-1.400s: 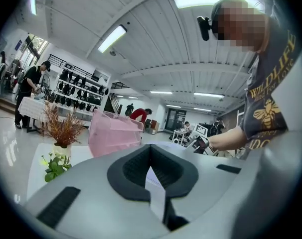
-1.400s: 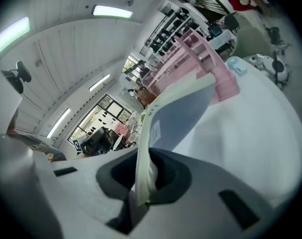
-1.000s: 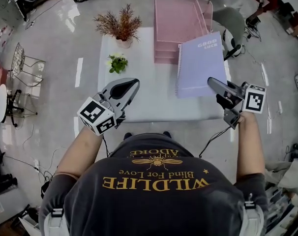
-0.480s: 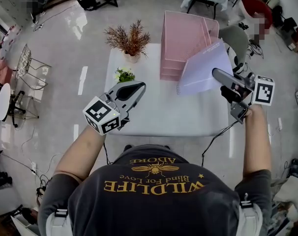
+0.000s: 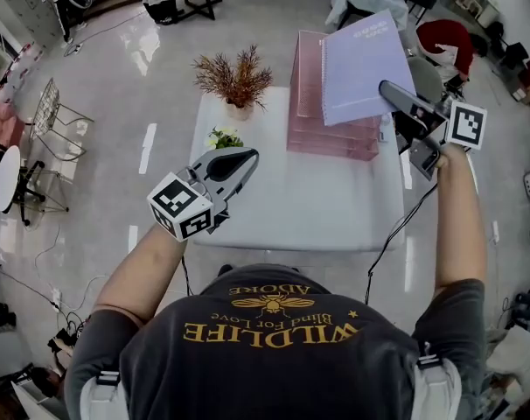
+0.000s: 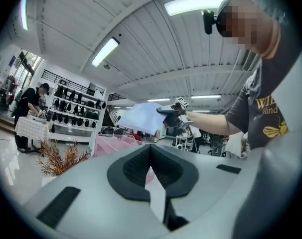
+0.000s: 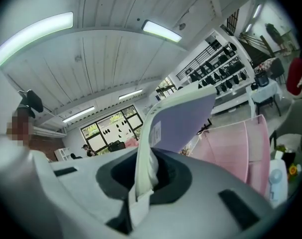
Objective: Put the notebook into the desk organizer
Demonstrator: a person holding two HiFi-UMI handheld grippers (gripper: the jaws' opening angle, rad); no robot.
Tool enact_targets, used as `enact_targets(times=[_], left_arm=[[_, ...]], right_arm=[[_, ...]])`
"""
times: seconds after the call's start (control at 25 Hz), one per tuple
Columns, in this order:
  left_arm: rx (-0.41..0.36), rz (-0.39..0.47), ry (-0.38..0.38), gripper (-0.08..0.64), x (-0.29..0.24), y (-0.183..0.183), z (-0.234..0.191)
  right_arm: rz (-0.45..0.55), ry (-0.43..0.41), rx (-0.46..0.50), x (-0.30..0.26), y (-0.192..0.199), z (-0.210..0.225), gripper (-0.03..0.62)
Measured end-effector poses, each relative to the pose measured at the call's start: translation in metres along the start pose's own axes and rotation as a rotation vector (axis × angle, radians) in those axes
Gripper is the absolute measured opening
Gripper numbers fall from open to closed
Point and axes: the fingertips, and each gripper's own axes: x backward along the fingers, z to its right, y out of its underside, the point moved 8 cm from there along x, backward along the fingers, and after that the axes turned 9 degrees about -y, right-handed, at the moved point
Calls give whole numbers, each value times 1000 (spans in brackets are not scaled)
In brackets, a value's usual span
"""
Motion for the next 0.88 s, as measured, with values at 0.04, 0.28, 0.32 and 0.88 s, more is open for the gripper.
enact_targets(times=[0.04,0.28,0.32,0.88], left_arm=[[-2,-1,-1,0,1,0,1],[-12,-2,-21,0,10,0,0],[-14,-3,-26,0,12,1,-1],[-12,-23,-80,0,29,15,-10]], right_arm=[[-4,4,6,-6,-5,8,32],[-45,20,3,-42,-17,57,32],[-50,17,3,-47,-18,65,32],[-39,208,-286,-46,45,173,32]])
